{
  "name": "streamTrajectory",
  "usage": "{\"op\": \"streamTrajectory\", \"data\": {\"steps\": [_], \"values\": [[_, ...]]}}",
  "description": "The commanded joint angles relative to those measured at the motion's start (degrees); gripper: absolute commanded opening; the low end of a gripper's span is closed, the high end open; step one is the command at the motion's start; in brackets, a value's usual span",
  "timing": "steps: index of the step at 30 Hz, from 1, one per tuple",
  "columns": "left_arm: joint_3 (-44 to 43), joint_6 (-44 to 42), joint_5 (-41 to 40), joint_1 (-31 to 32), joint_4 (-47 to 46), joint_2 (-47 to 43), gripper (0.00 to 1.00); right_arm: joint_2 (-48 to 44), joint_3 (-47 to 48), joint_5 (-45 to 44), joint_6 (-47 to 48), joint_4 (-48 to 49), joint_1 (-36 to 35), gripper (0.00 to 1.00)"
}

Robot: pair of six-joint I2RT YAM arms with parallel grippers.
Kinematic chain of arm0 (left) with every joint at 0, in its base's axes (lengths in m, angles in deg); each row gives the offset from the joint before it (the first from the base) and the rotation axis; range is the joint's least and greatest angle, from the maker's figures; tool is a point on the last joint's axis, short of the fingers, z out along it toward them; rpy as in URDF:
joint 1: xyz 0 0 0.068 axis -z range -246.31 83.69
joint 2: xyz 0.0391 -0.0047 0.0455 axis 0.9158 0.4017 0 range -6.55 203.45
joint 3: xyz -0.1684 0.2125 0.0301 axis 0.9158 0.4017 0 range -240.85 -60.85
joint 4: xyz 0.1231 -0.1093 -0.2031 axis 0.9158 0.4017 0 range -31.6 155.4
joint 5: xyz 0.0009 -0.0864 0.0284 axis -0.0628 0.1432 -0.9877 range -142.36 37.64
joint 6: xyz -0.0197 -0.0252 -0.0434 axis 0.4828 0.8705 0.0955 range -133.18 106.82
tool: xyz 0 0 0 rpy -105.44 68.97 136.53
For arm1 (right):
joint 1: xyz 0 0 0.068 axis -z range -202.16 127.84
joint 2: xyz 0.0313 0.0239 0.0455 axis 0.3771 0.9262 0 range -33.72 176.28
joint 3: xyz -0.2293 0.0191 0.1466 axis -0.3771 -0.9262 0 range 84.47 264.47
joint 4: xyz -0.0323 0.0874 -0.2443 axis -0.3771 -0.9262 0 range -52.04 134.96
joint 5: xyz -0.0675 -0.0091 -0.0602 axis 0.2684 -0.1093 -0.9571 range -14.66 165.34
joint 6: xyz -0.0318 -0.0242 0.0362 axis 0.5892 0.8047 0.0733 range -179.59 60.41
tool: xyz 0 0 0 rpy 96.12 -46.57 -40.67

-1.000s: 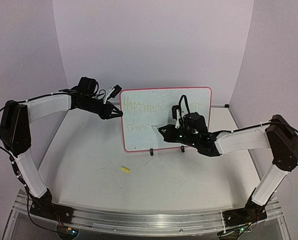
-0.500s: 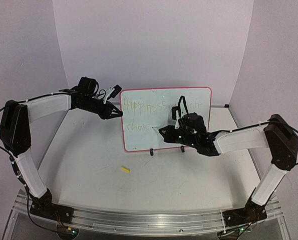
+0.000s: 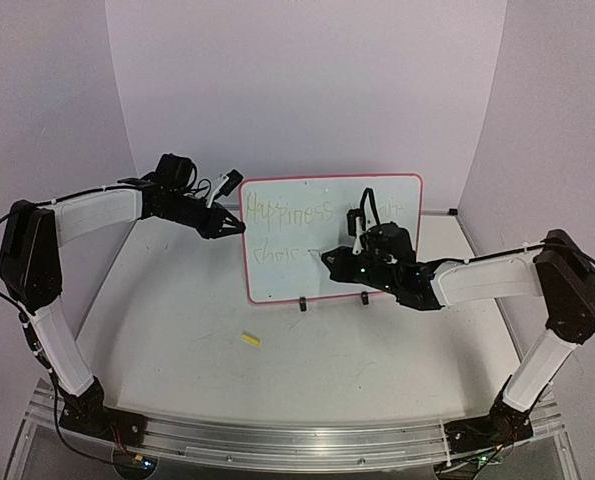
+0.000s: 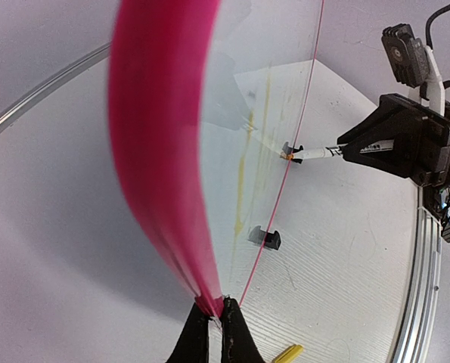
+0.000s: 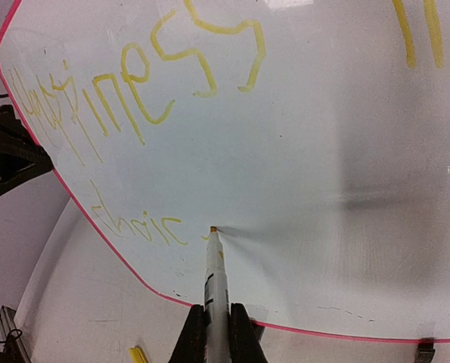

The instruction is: Write a sentence on the whiteboard

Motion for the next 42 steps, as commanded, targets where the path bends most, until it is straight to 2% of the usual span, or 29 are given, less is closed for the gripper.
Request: {"op": "streamTrajectory", "data": {"steps": [1,12,24,42], "values": [[-0.6,-1.6,0.9,0.8,-0.5,-2.8,0.00,-1.0,2.7,0.0,0.9,1.3,0.7,0.00],[-0.5,-1.6,0.8,0.8,-0.5,-2.7,0.00,2.8,4.6,2.5,0.3,1.4,0.7,0.00],[-0.6,-1.6,0.8,0.8,-0.5,-2.6,0.00,1.8,-0.2,1.8,-2.0,2.0,0.7,0.00],[-0.6,-1.5,1.0,0.8,-0.5,-2.9,0.00,1.9,-1.4,1.6,-3.0,2.1,0.7,0.00]]}}
